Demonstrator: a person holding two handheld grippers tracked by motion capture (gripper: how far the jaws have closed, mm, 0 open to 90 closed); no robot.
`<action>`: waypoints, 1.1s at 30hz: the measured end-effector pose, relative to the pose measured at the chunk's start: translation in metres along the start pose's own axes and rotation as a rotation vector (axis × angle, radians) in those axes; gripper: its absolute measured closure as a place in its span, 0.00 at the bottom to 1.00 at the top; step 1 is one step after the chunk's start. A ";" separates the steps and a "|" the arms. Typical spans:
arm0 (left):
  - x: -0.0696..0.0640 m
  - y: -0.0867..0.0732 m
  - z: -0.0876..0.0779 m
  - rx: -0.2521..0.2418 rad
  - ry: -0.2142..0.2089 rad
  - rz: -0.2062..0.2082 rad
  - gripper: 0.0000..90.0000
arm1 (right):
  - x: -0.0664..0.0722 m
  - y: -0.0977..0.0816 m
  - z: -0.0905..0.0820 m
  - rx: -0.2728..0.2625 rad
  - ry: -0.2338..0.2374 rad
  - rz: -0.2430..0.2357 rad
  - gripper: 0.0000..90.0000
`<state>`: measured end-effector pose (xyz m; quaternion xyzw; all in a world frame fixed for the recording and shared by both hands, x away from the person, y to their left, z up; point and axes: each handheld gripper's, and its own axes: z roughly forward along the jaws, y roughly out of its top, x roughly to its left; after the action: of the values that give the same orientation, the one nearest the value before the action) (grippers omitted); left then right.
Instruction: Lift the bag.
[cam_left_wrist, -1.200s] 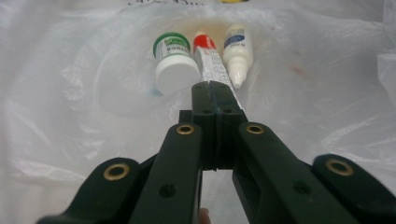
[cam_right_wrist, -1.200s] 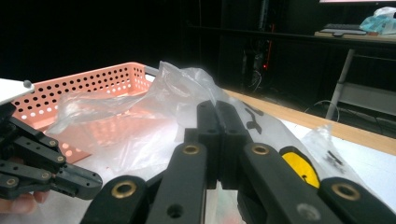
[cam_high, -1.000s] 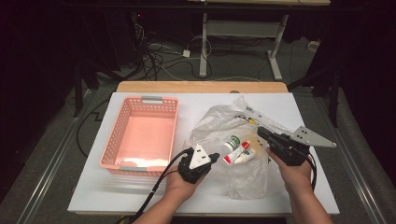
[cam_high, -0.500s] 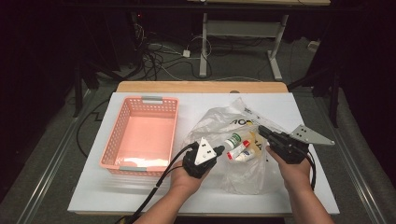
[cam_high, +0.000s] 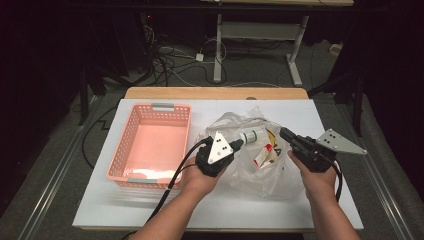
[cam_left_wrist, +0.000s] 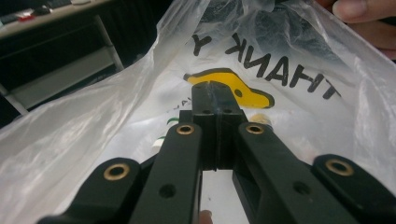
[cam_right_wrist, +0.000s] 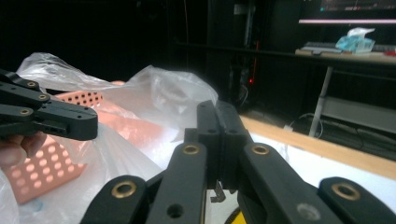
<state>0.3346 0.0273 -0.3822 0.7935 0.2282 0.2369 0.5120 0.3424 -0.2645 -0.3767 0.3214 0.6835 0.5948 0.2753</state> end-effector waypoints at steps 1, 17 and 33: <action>0.001 0.002 0.000 -0.007 0.003 0.001 0.98 | 0.000 0.002 0.000 -0.007 0.001 -0.002 1.00; 0.031 0.053 -0.013 -0.222 0.072 0.008 0.98 | -0.005 0.053 0.011 -0.173 -0.030 -0.025 1.00; 0.045 0.126 -0.025 -0.374 0.123 0.045 0.98 | -0.010 0.106 0.013 -0.273 -0.065 -0.037 1.00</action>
<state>0.3697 0.0250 -0.2510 0.6734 0.1932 0.3346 0.6303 0.3701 -0.2545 -0.2740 0.2876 0.5927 0.6663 0.3494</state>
